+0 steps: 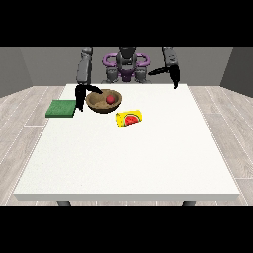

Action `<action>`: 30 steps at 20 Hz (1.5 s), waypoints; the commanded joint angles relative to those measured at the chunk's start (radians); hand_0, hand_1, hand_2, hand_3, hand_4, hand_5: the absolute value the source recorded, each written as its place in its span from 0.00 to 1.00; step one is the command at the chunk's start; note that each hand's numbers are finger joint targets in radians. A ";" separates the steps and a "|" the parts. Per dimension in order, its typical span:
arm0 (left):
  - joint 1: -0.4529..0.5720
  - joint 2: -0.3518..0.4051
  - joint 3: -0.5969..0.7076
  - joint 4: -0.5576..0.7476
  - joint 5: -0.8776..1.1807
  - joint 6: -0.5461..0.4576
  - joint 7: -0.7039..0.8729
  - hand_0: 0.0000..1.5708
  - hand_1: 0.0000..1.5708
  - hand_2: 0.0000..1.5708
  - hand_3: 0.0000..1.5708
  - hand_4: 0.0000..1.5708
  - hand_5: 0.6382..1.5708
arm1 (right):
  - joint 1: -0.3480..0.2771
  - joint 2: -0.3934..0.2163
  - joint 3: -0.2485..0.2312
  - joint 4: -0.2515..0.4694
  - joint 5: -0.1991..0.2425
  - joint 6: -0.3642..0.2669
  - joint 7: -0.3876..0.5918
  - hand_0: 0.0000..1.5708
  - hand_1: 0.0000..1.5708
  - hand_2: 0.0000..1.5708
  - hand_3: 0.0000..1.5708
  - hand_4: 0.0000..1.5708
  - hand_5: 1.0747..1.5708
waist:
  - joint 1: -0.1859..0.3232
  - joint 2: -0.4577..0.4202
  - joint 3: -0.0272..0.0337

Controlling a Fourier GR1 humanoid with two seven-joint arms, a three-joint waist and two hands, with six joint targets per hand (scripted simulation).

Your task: Pick the cup and pour the ball into the bowl, then pick the bowl and place it on the pad

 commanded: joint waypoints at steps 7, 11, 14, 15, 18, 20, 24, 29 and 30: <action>0.013 0.029 0.018 -0.079 0.008 -0.037 0.031 0.00 0.00 0.00 0.00 0.00 0.99 | -0.051 0.034 -0.005 0.166 -0.032 0.001 -0.058 0.00 0.00 0.00 0.00 0.25 1.00 | 0.006 0.018 0.0004; -0.050 0.021 0.001 -0.121 0.004 -0.032 0.036 0.00 0.00 0.00 0.00 0.22 1.00 | 0.014 0.001 -0.010 0.209 0.056 -0.228 -0.022 1.00 1.00 1.00 0.30 0.50 0.84 | 0.060 0.113 0.0002; -0.018 -0.006 -0.038 -0.119 0.006 -0.058 0.035 0.00 0.00 0.00 0.00 0.36 0.98 | 0.054 -0.058 0.063 0.190 0.189 -0.382 0.026 1.00 1.00 1.00 1.00 0.59 0.93 | 0.114 0.083 -0.0050; -0.031 -0.003 -0.040 -0.122 0.007 -0.066 0.028 0.00 0.00 0.00 0.00 0.38 0.97 | 0.019 -0.092 0.056 0.174 0.197 -0.415 0.049 1.00 1.00 1.00 0.96 0.60 0.96 | 0.137 0.102 -0.0047; -0.029 0.005 -0.022 -0.099 0.022 -0.076 0.036 0.00 0.00 0.00 0.00 0.49 0.93 | 0.068 -0.074 0.102 0.142 0.246 -0.473 0.113 1.00 1.00 1.00 0.89 0.58 0.99 | 0.125 0.052 -0.0056; -0.001 0.012 -0.006 -0.054 0.033 -0.085 0.026 0.00 0.00 0.00 0.00 0.57 0.89 | 0.051 -0.056 0.132 0.103 0.277 -0.528 0.196 1.00 1.00 1.00 0.80 0.57 0.99 | 0.110 0.002 -0.0063; 0.048 0.044 0.050 0.036 0.063 -0.105 0.025 0.00 0.00 0.00 0.00 0.62 0.84 | -0.010 -0.059 0.191 0.038 0.306 -0.510 0.447 1.00 1.00 1.00 0.60 0.54 0.98 | 0.021 -0.139 -0.0044; 0.095 0.052 0.106 0.136 0.047 -0.040 -0.019 0.00 0.00 0.00 0.00 0.64 0.82 | -0.158 -0.139 0.263 -0.057 0.349 -0.383 0.748 1.00 1.00 1.00 0.56 0.51 0.99 | -0.107 -0.230 -0.0025; 0.161 0.062 0.094 0.120 0.053 -0.076 -0.012 0.00 0.00 0.00 0.00 0.64 0.82 | -0.111 -0.149 0.261 -0.066 0.339 -0.352 0.762 1.00 1.00 1.00 0.57 0.51 0.99 | -0.103 -0.297 -0.0017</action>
